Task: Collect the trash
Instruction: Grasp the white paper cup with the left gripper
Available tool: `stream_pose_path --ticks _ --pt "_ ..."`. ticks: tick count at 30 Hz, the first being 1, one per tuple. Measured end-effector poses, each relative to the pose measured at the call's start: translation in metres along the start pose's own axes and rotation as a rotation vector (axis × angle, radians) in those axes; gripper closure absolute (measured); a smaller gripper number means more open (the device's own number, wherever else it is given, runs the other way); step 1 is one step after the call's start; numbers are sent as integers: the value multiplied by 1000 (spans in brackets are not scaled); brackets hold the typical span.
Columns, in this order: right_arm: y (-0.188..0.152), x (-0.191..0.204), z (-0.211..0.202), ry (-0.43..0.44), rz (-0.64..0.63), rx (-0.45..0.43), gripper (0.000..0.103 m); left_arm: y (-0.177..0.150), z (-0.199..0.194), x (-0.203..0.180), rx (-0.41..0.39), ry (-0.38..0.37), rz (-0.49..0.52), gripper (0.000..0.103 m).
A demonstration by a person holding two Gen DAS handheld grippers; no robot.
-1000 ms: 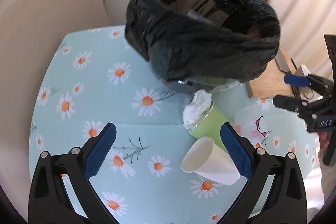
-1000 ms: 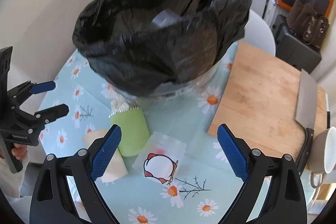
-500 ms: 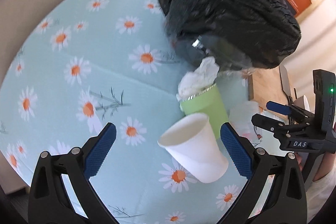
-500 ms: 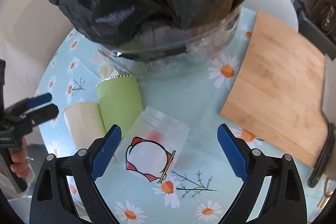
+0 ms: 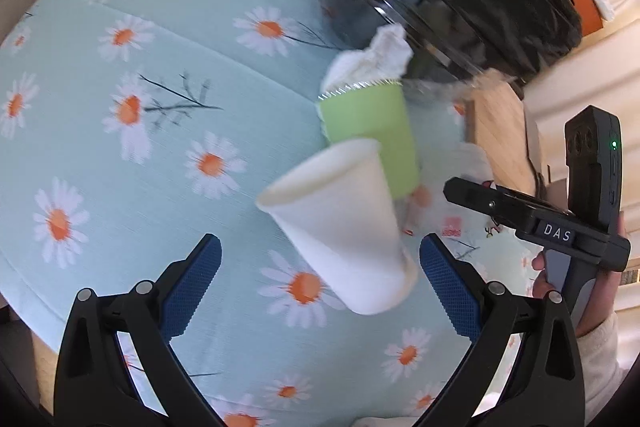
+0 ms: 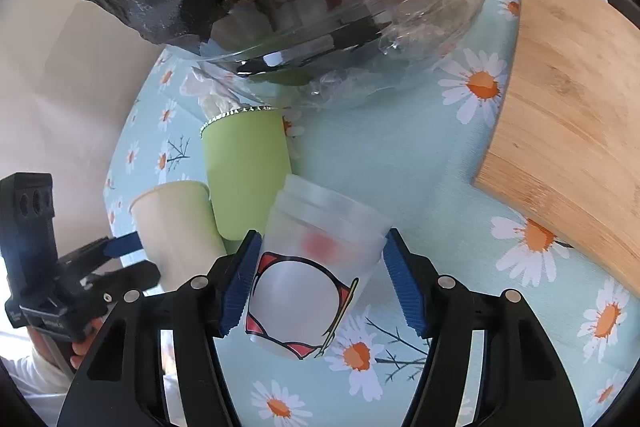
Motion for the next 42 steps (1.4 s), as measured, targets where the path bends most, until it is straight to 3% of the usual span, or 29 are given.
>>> stream_pose_path --ticks 7,11,14,16,21,25,33,42 --pt "-20 -16 -26 -14 -2 -28 44 -1 20 -18 37 -64 -10 6" --pt "-32 -25 -41 -30 13 -43 43 6 28 -21 34 -26 -5 8" --pt "-41 -33 -52 -42 28 -55 43 11 38 -17 62 26 -21 32" --pt "-48 -40 -55 -53 39 -57 42 14 37 -16 67 -5 -27 43" --pt "-59 -50 -55 -54 68 -54 42 20 24 -15 47 43 14 56" --pt "-59 -47 -53 -50 67 -59 42 18 13 -2 62 29 -2 57" --pt "-47 -27 -58 -84 27 -88 42 19 -20 22 59 146 47 57" --pt "-38 -10 -85 -152 23 -173 42 31 -61 26 47 206 140 57"
Point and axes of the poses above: each gripper's, at about its wrist camera, not at the fingertips, and z roughly the way its jaws point, x to its left, y to its top, the point moved 7 cm from there along z, roughly the way its jaws point, and after that the axes turned 10 degrees about x, right-handed, at the moved point
